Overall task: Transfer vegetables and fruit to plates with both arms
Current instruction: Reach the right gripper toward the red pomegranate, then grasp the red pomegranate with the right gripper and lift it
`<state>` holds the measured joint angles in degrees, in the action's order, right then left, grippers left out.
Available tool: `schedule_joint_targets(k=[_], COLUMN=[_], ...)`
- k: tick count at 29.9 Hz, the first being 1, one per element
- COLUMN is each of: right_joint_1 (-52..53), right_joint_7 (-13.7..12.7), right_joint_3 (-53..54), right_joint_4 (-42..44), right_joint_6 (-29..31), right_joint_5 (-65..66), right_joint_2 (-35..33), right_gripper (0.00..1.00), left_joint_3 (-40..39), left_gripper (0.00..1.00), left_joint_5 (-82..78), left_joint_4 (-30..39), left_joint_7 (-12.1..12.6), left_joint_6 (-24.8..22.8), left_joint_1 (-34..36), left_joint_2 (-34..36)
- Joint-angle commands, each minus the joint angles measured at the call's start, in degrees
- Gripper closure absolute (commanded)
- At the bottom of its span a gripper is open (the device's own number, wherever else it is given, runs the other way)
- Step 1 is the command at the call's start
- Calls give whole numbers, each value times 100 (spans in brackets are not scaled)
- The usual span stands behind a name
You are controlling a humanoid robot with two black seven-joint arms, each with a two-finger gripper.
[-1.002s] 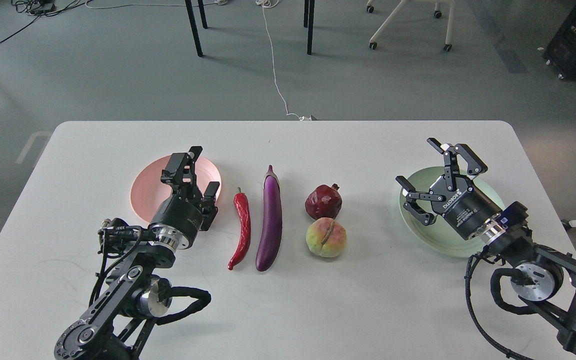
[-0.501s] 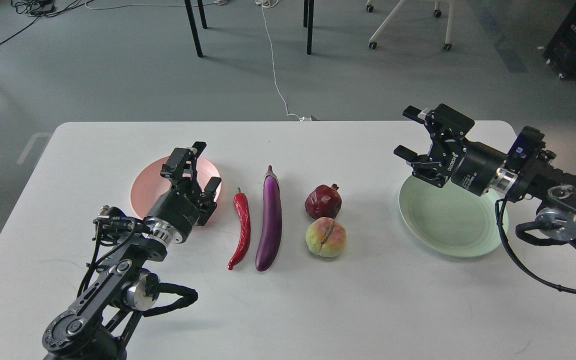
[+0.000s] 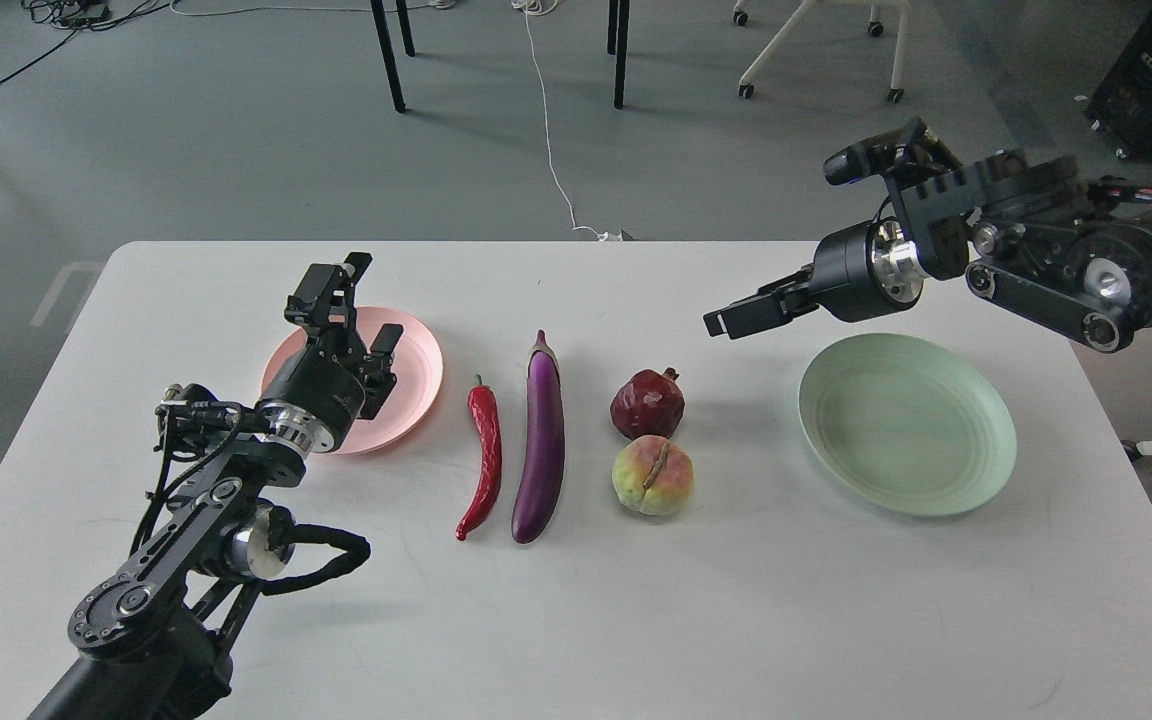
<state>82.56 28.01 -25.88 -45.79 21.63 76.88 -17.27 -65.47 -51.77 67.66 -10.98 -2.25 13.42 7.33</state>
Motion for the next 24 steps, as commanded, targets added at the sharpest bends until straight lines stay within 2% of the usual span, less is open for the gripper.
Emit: schedule_joint_targets(k=[1, 7, 15, 20, 24], right_joint_1=[23, 15, -12, -47, -56], right_joint_7=[-1, -1, -1, -1, -1], right_joint_3=[-329, -523, -743, -769, -892], right_joint_4=[307, 387, 430, 492, 536], right_joint_6=[-132, -141, -203, -247, -247], right_joint_5=[55, 55, 46, 55, 46], right_joint_2=[617, 1102, 1313, 1410, 1436], right_gripper=[2, 2, 6, 9, 15], left_joint_3=[-1, -1, -1, -1, -1], left_gripper=[2, 2, 2, 2, 1], left_joint_5=[0, 0, 0, 0, 0], left_joint_4=[63, 230, 256, 265, 292], left_joint_7=[-1, -1, -1, -1, -1], left_joint_6=[5, 5, 5, 5, 5], left_joint_1=[-41, -138, -147, -147, -147], left_joint_2=[23, 23, 23, 23, 41])
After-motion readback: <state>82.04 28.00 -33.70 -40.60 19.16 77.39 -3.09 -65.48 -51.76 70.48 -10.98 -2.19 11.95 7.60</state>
